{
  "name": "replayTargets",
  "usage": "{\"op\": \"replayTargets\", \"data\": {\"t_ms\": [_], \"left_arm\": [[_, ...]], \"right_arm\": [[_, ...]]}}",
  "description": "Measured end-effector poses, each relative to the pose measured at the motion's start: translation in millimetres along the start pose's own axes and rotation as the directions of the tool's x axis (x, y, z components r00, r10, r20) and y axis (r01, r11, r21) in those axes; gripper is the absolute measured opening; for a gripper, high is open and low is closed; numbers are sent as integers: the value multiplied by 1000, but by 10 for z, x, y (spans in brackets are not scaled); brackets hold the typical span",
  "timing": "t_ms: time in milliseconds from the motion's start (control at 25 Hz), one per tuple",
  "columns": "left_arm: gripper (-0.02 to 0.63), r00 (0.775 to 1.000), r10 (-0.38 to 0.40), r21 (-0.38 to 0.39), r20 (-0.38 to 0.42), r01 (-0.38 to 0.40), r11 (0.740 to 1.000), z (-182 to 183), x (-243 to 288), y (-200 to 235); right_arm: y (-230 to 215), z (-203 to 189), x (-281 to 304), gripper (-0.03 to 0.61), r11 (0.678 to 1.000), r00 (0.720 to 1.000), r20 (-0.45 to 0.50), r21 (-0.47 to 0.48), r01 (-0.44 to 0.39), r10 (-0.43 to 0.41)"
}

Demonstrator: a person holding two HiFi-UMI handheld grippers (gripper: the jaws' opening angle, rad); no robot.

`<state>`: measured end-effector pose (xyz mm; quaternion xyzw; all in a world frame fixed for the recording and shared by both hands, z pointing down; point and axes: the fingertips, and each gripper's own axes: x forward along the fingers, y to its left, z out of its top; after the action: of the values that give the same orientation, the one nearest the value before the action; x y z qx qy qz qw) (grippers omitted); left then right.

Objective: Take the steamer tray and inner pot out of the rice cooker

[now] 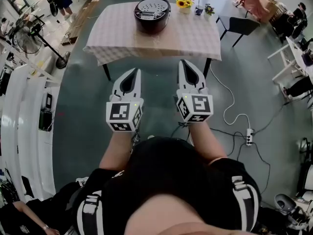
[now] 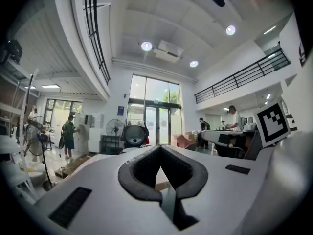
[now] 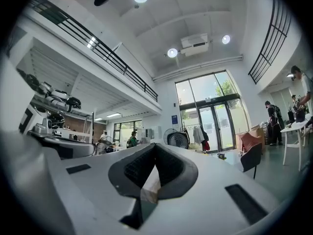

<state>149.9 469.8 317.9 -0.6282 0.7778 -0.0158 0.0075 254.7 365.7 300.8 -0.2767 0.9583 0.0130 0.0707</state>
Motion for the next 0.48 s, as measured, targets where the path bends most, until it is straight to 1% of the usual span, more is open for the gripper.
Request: {"op": "replayTargets", "data": {"t_ms": [200,480], "left_arm": [[3,1000,-30,-15,1,30,999,-37,8,100],[3,998,-61,-1,-22,61,998,-151,-60,227]], "right_arm": [[92,-28,40,-3,1000,1000,-1,-8,20,-20],[198,-73,1,-3,997,997,-14,-10,70,-70]]}}
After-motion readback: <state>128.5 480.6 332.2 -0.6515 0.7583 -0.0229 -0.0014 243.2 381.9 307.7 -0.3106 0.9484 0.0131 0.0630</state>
